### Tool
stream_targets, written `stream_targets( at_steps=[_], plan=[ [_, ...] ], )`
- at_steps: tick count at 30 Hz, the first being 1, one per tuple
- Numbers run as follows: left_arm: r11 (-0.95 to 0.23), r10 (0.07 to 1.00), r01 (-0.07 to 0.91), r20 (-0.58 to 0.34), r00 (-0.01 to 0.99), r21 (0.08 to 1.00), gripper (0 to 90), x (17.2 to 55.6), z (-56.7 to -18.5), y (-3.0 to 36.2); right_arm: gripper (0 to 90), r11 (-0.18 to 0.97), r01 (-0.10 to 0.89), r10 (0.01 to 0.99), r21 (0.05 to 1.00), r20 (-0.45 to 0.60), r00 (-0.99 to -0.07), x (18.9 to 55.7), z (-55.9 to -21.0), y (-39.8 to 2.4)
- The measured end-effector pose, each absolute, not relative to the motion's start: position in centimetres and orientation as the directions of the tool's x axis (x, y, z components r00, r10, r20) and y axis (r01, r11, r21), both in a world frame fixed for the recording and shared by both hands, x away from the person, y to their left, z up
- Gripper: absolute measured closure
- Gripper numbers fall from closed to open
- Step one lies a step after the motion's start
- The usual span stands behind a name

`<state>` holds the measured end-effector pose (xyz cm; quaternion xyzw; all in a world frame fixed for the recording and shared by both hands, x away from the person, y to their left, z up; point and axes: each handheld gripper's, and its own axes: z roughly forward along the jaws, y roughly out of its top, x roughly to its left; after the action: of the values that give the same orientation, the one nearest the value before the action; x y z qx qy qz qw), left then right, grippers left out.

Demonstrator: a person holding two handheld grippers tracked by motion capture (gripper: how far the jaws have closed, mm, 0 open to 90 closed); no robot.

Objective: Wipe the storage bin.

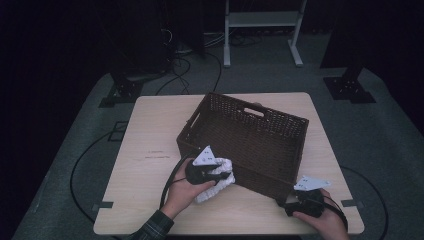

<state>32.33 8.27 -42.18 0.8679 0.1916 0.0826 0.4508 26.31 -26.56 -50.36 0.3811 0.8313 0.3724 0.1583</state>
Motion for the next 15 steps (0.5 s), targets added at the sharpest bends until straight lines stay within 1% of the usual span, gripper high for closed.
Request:
stream_targets(
  at_steps=[15],
  plan=[
    [-0.570, 0.373, 0.258, -0.034, 0.927, 0.780, 69.1, 32.1, -43.8, 7.0, 18.3, 0.434, 0.515, 0.751, 0.740, 0.019, -0.660, 26.3, -50.4, -26.6]
  ],
)
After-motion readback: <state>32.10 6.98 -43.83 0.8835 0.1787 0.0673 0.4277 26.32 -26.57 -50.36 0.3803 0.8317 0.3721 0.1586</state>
